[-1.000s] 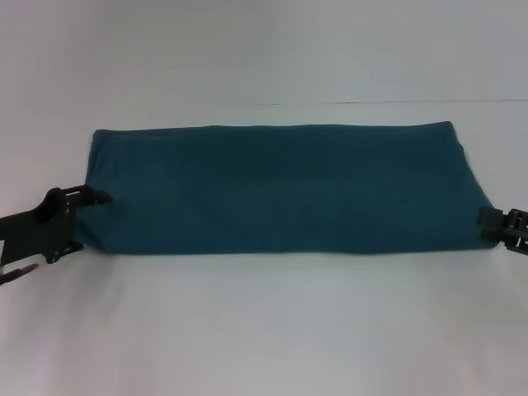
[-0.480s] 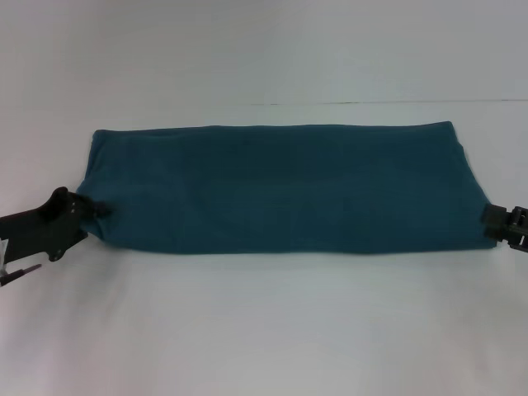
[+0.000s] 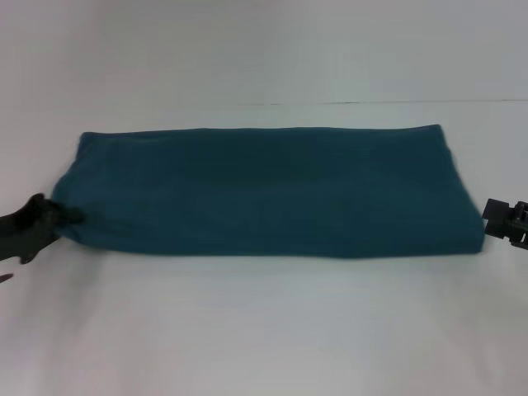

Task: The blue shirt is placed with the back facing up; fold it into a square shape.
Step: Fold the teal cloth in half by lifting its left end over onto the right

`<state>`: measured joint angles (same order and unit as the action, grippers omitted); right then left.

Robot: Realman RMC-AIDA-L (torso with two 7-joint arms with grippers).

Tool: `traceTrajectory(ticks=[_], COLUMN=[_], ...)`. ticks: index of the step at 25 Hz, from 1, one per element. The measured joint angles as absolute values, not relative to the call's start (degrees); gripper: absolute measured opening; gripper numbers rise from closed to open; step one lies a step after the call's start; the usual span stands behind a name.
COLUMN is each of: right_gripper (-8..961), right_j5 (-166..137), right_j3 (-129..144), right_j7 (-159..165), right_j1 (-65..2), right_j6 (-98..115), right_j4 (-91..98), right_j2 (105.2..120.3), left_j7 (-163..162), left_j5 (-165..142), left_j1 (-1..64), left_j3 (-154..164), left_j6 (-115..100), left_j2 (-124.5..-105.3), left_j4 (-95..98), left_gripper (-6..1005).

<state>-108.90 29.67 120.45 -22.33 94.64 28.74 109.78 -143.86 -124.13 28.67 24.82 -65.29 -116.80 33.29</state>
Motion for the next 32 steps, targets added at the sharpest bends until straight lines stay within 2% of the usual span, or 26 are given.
traceTrajectory(ticks=[9,19,25,29,32], right_gripper=[680,681,680,680,680], right_j5=[-108.95,-109.2,-109.2,-109.2,-109.19], right_j3=[28.38,28.21,28.21,28.26,28.28], right_j7=[121.38,121.47,121.47,121.47,121.49], right_j1=[-22.55,-22.68,-22.67,-22.7,-22.91], right_j6=[94.23,93.02,93.23,93.21,93.17], right_j4=[28.74,28.74,28.74,28.74,28.74], right_j2=[109.93,109.95,109.95,109.98,110.19], left_j7=[-143.22,-141.96,-136.92,-136.91,-137.17], left_j5=[-126.07,-129.97,-121.25,-119.9,-119.85], left_j1=[24.31,24.51,26.89,31.13,34.22], left_j3=[23.77,19.83,20.39,22.34,24.44], left_j6=[-66.24,-66.43,-77.13,-81.79,-82.78], left_j2=[-115.66,-114.93,-115.44,-115.27,-115.84], left_j4=[39.38,41.01,44.05,44.21,44.11], left_gripper=[22,22,22,23,23])
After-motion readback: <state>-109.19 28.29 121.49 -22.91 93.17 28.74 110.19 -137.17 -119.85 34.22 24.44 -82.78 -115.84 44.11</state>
